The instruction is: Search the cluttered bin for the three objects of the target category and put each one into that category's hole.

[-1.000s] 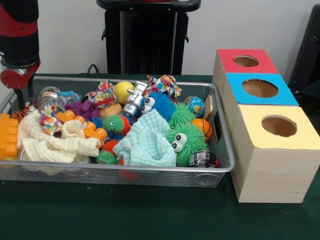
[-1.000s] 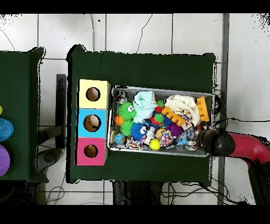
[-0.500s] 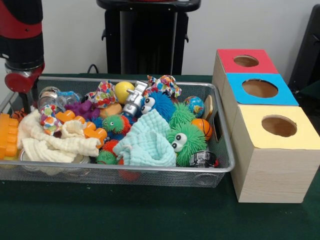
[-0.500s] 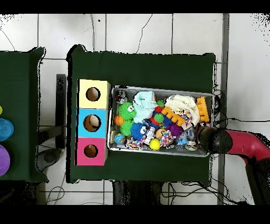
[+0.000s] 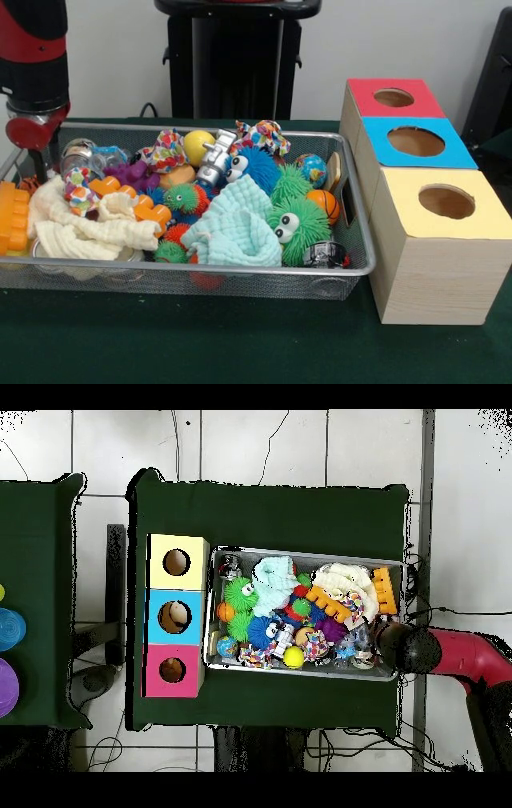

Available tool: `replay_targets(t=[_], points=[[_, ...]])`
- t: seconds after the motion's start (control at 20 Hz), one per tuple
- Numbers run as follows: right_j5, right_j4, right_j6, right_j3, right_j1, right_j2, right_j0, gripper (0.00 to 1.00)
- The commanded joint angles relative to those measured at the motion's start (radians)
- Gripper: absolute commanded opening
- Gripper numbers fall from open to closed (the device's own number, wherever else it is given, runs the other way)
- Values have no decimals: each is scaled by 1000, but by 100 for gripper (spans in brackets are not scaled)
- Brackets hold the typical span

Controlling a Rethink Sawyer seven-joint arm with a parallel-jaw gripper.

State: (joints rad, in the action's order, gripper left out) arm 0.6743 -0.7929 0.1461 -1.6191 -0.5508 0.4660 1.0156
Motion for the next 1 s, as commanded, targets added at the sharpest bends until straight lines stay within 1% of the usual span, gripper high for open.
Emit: replay_targets(t=[0.05, 0.3, 0.55, 0.8, 1.0], points=[[65, -95, -124, 86, 39, 10, -25, 100], [74, -101, -105, 100, 46, 1, -32, 100], [91, -115, -132, 132, 88, -6, -17, 100], [120, -121, -109, 167, 120, -34, -20, 100], [145, -118, -96, 183, 126, -53, -30, 100]])
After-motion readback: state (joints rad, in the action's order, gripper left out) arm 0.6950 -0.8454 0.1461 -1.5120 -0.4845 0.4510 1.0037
